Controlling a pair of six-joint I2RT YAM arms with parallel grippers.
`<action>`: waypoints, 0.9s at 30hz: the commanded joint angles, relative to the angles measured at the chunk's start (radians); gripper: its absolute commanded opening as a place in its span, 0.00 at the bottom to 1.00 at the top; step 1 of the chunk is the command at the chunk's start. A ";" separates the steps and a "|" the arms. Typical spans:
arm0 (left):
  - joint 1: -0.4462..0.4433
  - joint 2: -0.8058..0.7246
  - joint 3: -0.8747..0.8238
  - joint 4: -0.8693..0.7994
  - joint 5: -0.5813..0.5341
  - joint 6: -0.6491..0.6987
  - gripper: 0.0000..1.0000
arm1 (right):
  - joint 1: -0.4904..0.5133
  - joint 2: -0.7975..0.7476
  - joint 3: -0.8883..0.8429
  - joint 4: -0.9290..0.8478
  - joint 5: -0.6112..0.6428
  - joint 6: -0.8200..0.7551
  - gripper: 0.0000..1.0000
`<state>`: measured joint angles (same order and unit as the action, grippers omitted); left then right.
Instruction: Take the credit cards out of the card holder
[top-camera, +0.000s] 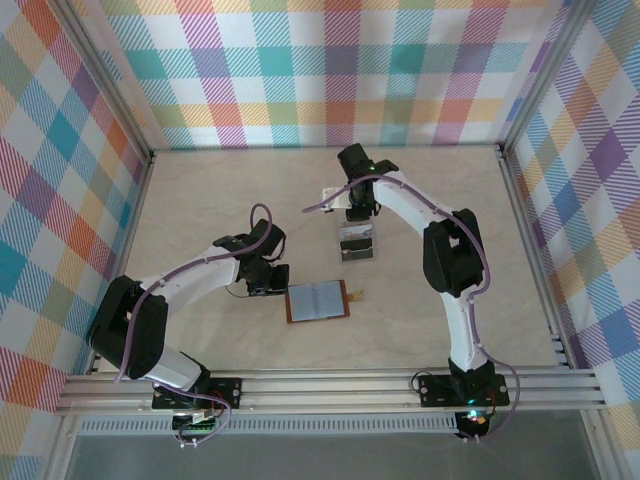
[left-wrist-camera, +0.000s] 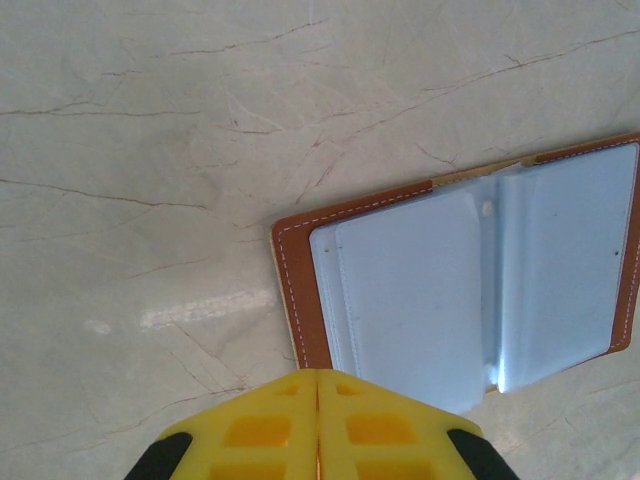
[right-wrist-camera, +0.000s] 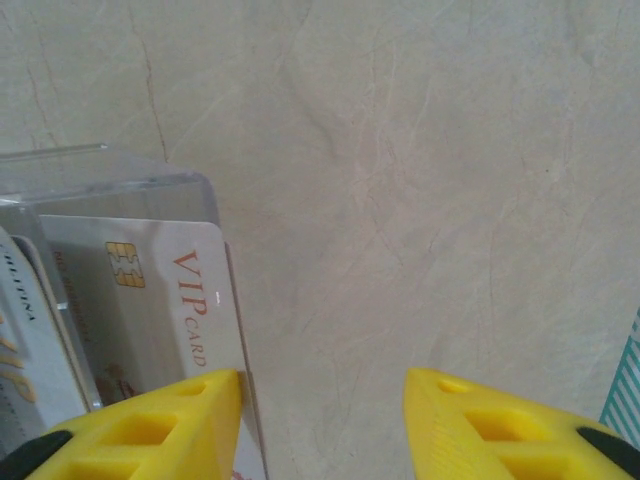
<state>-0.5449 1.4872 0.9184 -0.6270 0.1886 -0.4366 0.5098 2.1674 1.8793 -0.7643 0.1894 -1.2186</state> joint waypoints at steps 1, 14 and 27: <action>0.012 -0.029 -0.017 -0.017 -0.011 0.001 0.09 | -0.005 -0.002 -0.016 -0.011 -0.037 0.004 0.47; 0.036 -0.098 -0.035 0.015 -0.219 0.033 0.32 | -0.022 -0.236 -0.181 0.168 -0.081 0.261 0.64; 0.192 -0.064 -0.013 0.168 -0.550 0.140 1.00 | -0.146 -0.636 -0.767 0.528 -0.042 0.770 1.00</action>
<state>-0.3885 1.4143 0.8932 -0.5243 -0.2031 -0.3378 0.4038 1.5948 1.1995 -0.3649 0.1474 -0.6319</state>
